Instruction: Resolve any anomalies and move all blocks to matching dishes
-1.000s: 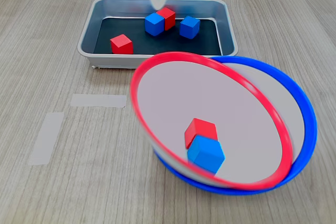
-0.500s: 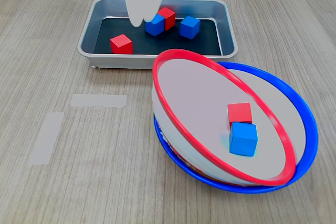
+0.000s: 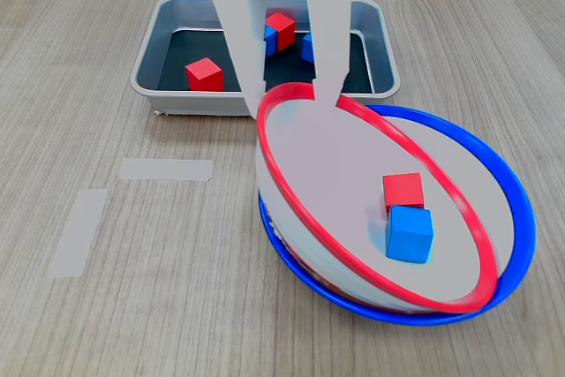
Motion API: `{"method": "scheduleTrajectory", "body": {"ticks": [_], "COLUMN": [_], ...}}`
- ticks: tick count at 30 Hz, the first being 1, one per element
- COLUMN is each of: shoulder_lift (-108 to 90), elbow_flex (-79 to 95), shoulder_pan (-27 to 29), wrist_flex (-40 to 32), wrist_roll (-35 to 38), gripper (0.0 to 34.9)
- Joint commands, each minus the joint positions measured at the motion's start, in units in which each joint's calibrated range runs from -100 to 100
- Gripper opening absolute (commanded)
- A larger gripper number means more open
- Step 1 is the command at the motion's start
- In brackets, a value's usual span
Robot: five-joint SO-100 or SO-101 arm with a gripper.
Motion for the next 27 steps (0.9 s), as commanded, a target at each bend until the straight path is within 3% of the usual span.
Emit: {"method": "scheduleTrajectory", "body": {"ticks": [1, 10, 12, 17, 23, 27], "shoulder_lift": [2.69, 10.96, 11.13, 9.25, 3.20, 1.24], "elbow_flex": [-4.32, -11.24, -11.33, -11.06, -6.69, -4.96], "shoulder_pan": [0.18, -0.38, -0.66, -1.13, -1.79, -2.17], "wrist_flex": [0.04, 0.95, 0.95, 1.94, 4.34, 4.67], "wrist_roll": [2.34, 4.88, 4.69, 1.22, -9.33, -12.65], "gripper": [13.8, 8.1, 0.3, 0.1, 0.0, 0.0]}}
